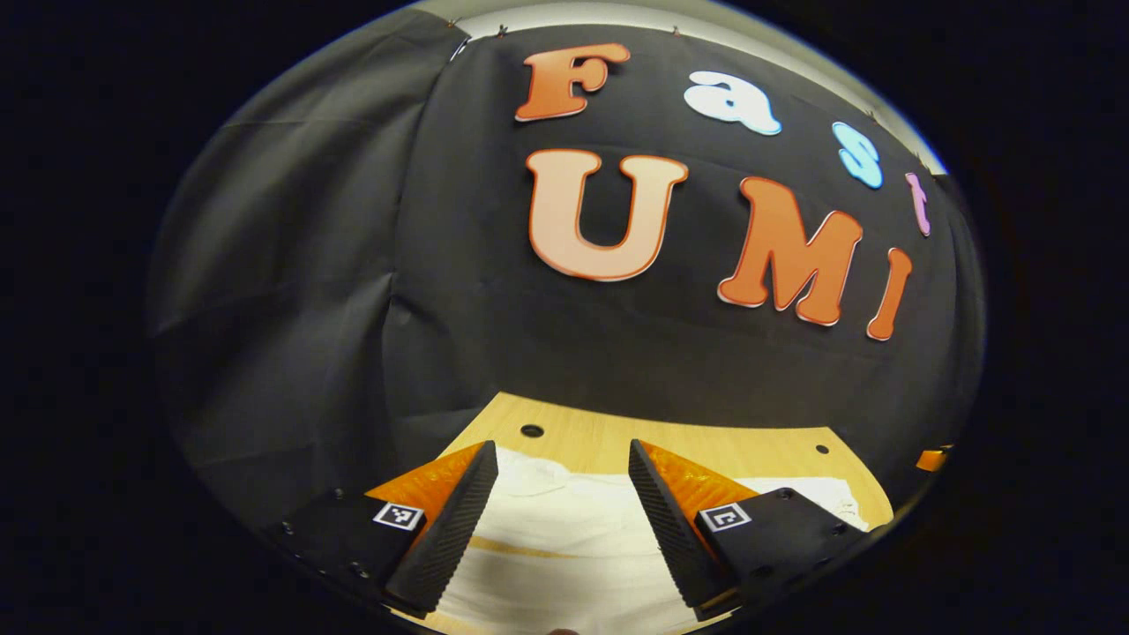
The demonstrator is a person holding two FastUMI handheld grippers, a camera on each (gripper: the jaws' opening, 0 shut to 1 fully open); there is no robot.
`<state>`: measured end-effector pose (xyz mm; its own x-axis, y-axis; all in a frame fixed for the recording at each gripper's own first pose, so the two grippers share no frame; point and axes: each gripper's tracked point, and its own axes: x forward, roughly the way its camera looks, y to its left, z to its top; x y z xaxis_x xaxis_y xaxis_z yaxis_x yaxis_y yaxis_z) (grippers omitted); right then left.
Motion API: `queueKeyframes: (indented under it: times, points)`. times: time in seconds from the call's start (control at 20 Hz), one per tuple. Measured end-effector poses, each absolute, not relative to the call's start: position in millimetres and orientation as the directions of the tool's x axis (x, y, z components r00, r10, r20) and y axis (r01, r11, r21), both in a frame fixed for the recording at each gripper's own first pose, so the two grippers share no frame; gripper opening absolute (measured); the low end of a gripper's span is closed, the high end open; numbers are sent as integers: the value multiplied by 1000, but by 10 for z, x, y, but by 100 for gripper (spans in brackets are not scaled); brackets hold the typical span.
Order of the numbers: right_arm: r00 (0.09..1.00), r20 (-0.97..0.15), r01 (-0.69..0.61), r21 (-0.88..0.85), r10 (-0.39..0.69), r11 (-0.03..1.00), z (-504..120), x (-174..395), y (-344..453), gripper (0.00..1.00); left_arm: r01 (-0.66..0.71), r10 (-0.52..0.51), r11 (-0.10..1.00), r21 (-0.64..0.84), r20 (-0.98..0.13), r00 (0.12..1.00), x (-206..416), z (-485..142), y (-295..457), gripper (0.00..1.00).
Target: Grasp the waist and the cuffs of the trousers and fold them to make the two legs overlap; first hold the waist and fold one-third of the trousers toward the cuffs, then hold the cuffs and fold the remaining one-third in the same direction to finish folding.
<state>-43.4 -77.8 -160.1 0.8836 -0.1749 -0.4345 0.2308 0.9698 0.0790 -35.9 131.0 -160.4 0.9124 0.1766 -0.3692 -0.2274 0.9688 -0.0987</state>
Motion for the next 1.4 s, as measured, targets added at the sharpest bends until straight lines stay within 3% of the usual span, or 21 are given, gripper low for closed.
queueKeyframes:
  times: [0.3, 0.55, 1.0, 1.05, 1.1, 1.15, 1.2, 1.4]
  points:
    - [821, -552, 258, 135, -144, 957, -2092, -517, -925, 99, -297, 107, 911, -286, -531, 841, -594, -2195, 1469, 99]
    - [758, -647, 276, 198, -86, 940, -2478, -562, -913, 99, -428, 51, 783, -451, -639, 768, -876, -2784, 1731, 99]
    - [632, -775, 346, 283, 0, 894, -3104, -651, -946, 96, -642, 38, 560, -524, -757, 652, -1471, -3523, 2324, 99]
    - [618, -786, 353, 285, 7, 891, -3158, -663, -957, 96, -661, 34, 533, -528, -768, 640, -1548, -3603, 2359, 95]
    - [606, -795, 362, 290, 13, 886, -3216, -678, -961, 97, -680, 31, 511, -526, -779, 626, -1626, -3686, 2397, 99]
    - [592, -805, 371, 301, 25, 879, -3265, -680, -956, 97, -697, 31, 492, -521, -790, 612, -1713, -3756, 2426, 94]
    - [579, -815, 385, 311, 35, 869, -3317, -695, -949, 97, -712, 29, 473, -519, -799, 601, -1760, -3800, 2440, 99]
    - [522, -849, 431, 339, 75, 836, -3562, -749, -959, 97, -757, 16, 384, -530, -815, 579, -1969, -4007, 2482, 99]
